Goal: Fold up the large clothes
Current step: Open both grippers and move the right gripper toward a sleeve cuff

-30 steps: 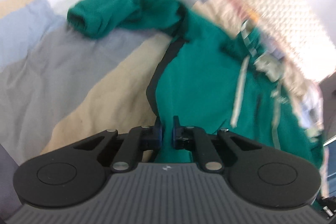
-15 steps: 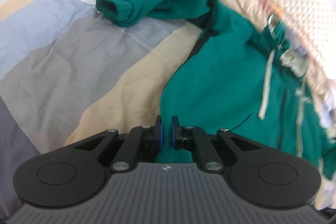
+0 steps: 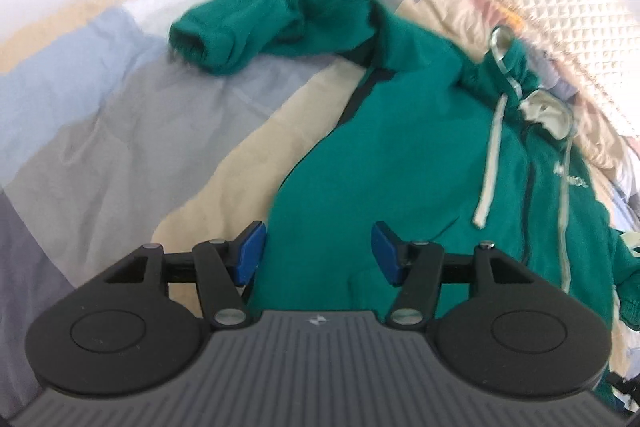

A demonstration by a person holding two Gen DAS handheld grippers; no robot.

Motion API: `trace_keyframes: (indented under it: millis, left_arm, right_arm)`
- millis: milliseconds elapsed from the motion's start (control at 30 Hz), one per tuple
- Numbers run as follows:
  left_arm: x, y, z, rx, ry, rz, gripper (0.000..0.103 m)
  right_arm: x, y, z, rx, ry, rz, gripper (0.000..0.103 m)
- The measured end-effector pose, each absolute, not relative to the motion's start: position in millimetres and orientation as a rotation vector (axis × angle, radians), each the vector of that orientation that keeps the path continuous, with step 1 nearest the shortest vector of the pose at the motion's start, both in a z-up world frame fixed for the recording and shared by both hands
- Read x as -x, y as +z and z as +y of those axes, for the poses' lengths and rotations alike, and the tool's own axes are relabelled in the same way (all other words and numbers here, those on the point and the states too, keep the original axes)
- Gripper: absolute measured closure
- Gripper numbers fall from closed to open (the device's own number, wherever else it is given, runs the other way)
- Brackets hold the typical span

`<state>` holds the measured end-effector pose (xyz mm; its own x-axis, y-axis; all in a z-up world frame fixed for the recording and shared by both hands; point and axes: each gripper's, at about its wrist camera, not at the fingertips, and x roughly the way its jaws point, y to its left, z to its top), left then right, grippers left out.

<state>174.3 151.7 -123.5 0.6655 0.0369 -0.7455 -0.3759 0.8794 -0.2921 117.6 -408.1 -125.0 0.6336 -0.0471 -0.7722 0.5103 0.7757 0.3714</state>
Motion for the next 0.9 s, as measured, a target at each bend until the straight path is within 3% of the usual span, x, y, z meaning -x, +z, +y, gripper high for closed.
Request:
trace_keyframes:
  millis: [300, 400, 667, 900]
  left_arm:
    - [-163, -75, 93, 0.3, 0.059, 0.66, 0.039]
    - [-170, -65, 57, 0.191, -0.017, 0.663, 0.039]
    - [-207, -66, -5, 0.091, -0.156, 0.714, 0.039]
    - [-239, -127, -7, 0.079, -0.173, 0.797, 0.039]
  right_arm:
    - [-109, -79, -372, -0.393, -0.226, 0.6, 0.056]
    - [-113, -76, -361, -0.341, -0.124, 0.565, 0.05]
    - [-141, -88, -346, -0.269, -0.058, 0.619, 0.05]
    - [-166, -123, -336, -0.222, -0.067, 0.759, 0.05]
